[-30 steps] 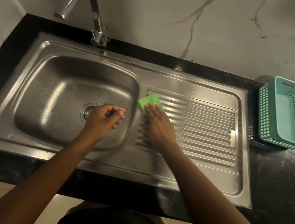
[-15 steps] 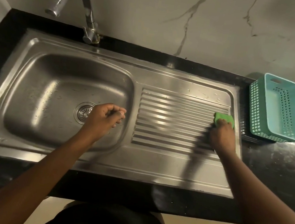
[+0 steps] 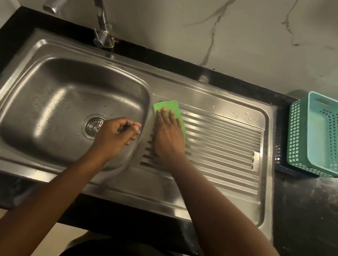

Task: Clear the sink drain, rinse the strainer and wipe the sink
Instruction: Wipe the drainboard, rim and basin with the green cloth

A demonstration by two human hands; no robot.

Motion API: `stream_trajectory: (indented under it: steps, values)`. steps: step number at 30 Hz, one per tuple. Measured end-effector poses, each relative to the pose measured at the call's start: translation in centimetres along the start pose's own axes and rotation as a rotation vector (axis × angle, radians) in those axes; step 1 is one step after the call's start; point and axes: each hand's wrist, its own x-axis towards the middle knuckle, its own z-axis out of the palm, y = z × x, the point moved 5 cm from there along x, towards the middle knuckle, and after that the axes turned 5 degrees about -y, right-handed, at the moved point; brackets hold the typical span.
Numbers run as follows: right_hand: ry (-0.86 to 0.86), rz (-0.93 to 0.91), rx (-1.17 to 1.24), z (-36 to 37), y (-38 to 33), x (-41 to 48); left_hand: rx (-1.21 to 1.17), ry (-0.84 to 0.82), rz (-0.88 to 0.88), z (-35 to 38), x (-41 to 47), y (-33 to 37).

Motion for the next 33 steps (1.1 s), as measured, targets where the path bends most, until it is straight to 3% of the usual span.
stream_trajectory:
  steps: [3,5,10,13,19,28,33]
  values:
    - [-0.01,-0.131,-0.055,-0.5,3.2,-1.2,0.015,-0.015,0.006,1.0,0.1,0.0]
    - [0.033,-0.101,-0.036,-1.2,6.7,-2.2,0.018,-0.019,0.012,1.6,0.3,0.2]
    - [0.178,0.232,0.038,-3.5,18.3,-6.6,-0.001,-0.043,0.006,2.6,0.6,0.3]
    - [0.154,0.395,0.047,-4.8,23.8,-8.9,-0.023,-0.07,0.019,3.2,0.4,0.3]
    - [0.242,0.617,0.11,-3.8,20.7,-6.6,-0.029,-0.089,0.001,3.3,0.3,-0.5]
    - [0.01,0.08,0.023,-0.7,-0.4,2.8,-0.023,-0.037,-0.031,1.5,0.2,-0.5]
    - [-0.08,-0.115,-0.078,-0.6,-1.9,4.7,-0.011,0.028,-0.026,-0.4,0.2,0.2]
